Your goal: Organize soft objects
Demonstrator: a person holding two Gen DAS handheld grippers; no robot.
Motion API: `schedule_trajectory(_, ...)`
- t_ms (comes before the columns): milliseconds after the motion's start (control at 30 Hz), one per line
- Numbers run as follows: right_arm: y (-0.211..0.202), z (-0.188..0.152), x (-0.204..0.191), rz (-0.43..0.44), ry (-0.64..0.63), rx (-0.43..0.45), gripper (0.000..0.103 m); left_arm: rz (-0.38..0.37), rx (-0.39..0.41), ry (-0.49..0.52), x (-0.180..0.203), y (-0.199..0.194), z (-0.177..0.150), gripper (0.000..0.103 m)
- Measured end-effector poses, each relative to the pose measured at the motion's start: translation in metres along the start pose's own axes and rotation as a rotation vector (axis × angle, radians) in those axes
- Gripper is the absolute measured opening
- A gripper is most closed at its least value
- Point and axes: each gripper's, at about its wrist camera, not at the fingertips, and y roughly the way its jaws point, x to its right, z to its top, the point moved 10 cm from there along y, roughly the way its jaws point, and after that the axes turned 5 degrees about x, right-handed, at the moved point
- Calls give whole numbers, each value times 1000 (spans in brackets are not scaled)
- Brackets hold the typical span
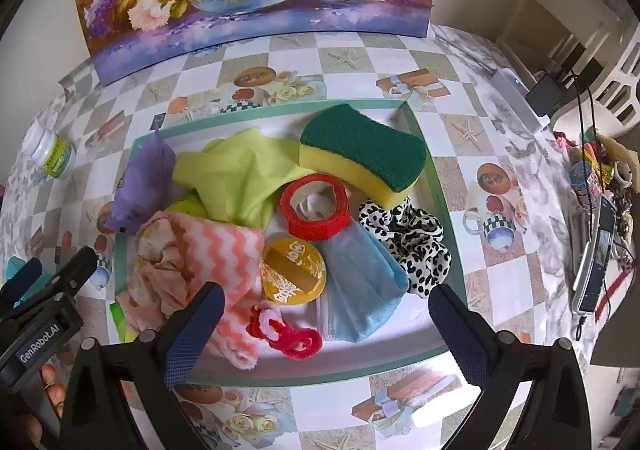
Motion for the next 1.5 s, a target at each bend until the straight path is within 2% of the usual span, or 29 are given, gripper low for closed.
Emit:
schedule_trajectory(600, -3, -8, -4, 1, -23, -6, 103, 3, 7, 20, -2, -5, -3, 103)
schedule_trajectory(767, -11, -11, -10, 14, -28, 10, 103, -30, 15, 1, -6, -13, -7, 103)
schedule_trajectory(933, -19, -16, -15, 14, -40, 25, 103, -67, 59, -37, -11, -30, -7, 103)
schedule_trajectory(1100, -26, -26, -18, 18, -43, 39, 103, -29, 107, -37, -19, -48, -11, 103)
schedule_trajectory(1367, -38, -43, -18, 15, -43, 72, 103, 43, 128, -13, -31, -65, -32, 103)
schedule_trajectory(1500, -42, -50, -20, 33, -37, 80, 103, 46, 126, -1, -33, -71, -44, 103)
